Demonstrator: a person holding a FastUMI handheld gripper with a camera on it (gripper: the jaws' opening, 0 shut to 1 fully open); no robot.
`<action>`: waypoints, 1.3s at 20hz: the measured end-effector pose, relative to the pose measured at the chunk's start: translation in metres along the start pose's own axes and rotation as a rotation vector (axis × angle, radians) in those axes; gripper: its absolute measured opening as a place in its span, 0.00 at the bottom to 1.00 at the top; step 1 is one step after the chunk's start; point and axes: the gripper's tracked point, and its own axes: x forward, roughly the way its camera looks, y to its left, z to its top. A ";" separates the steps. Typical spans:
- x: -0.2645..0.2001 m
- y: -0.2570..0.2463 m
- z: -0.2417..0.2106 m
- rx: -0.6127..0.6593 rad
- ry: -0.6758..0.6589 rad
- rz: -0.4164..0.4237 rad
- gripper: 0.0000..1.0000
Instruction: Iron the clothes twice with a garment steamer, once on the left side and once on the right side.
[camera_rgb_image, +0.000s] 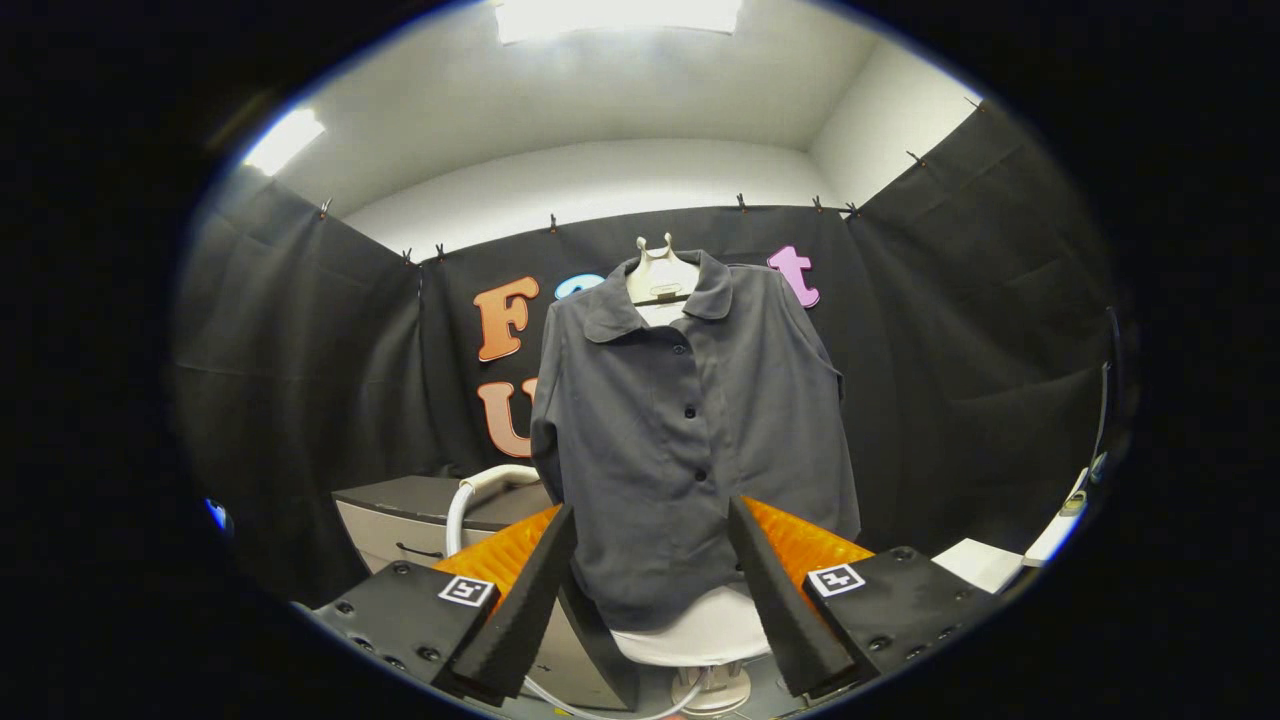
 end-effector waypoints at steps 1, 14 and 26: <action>-0.001 0.001 -0.001 0.000 0.001 0.001 0.98; 0.006 0.035 0.016 -0.020 -0.028 0.065 0.98; 0.076 0.157 0.036 0.048 -0.008 0.301 0.98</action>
